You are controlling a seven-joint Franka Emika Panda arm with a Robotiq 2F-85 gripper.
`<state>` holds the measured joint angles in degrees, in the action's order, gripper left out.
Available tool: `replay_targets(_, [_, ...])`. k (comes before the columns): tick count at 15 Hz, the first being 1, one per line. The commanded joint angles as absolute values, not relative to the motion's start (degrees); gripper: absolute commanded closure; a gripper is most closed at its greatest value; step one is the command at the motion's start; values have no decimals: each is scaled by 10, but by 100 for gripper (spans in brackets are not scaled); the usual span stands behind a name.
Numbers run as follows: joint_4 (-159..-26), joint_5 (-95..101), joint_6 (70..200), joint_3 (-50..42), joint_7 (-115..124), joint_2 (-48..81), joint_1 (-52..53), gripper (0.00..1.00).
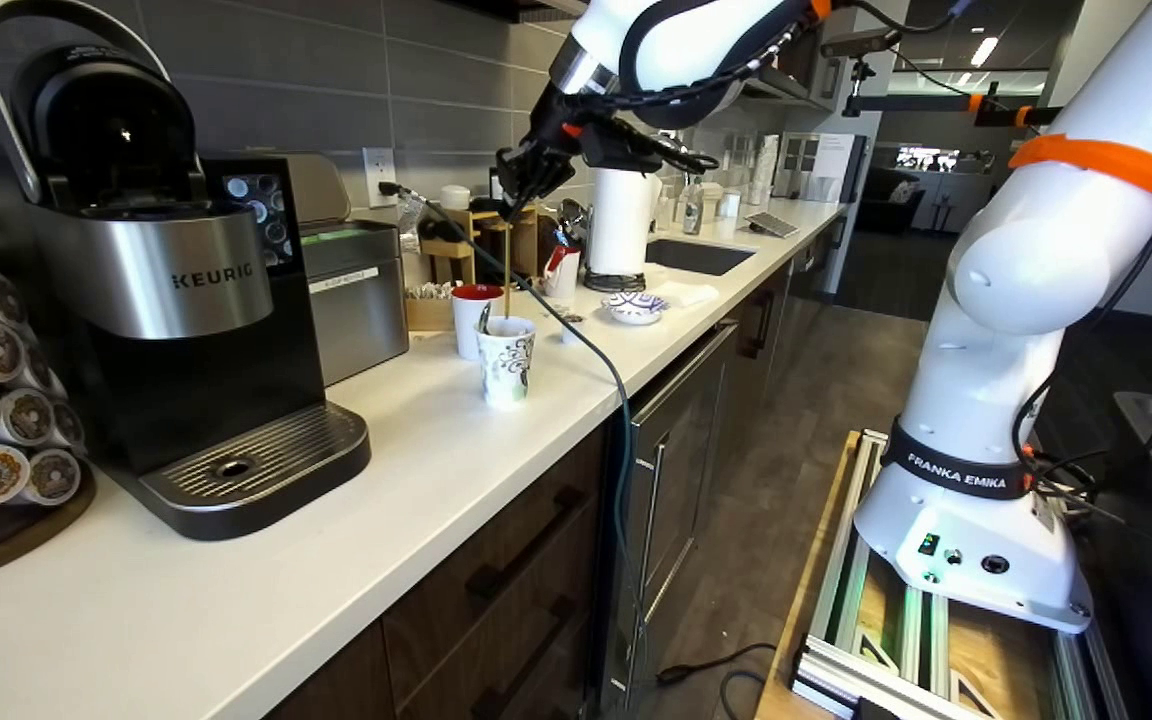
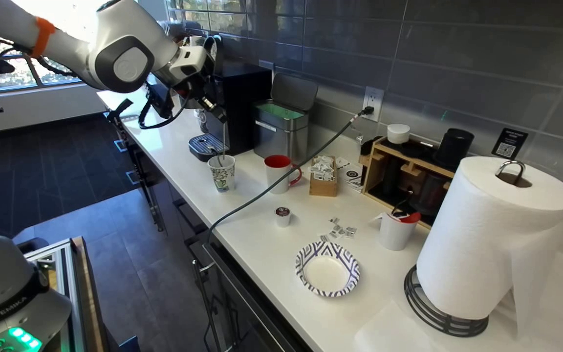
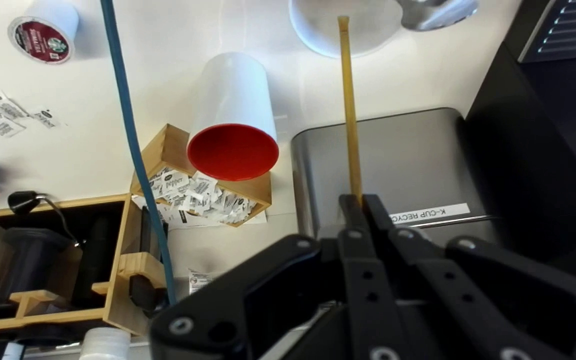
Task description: Put the chopstick in the left cup
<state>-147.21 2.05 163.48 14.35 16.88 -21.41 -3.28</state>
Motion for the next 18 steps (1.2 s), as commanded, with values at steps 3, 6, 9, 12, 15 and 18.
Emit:
replay_targets(3, [-1469,10,1634,124,169,-198,-8,95])
replay_targets(6, [-1468,19,1644,129,178,-191,-14,99])
replay_targets(9, [-1463,76,1665,173,220,-175,-60,99])
replay_targets(12, [-1454,107,1681,203,242,-156,-85,99])
replay_targets(15, [-1439,142,1675,238,263,-132,-113,99])
replay_targets(18, [-1427,189,1675,269,286,-107,-143,99])
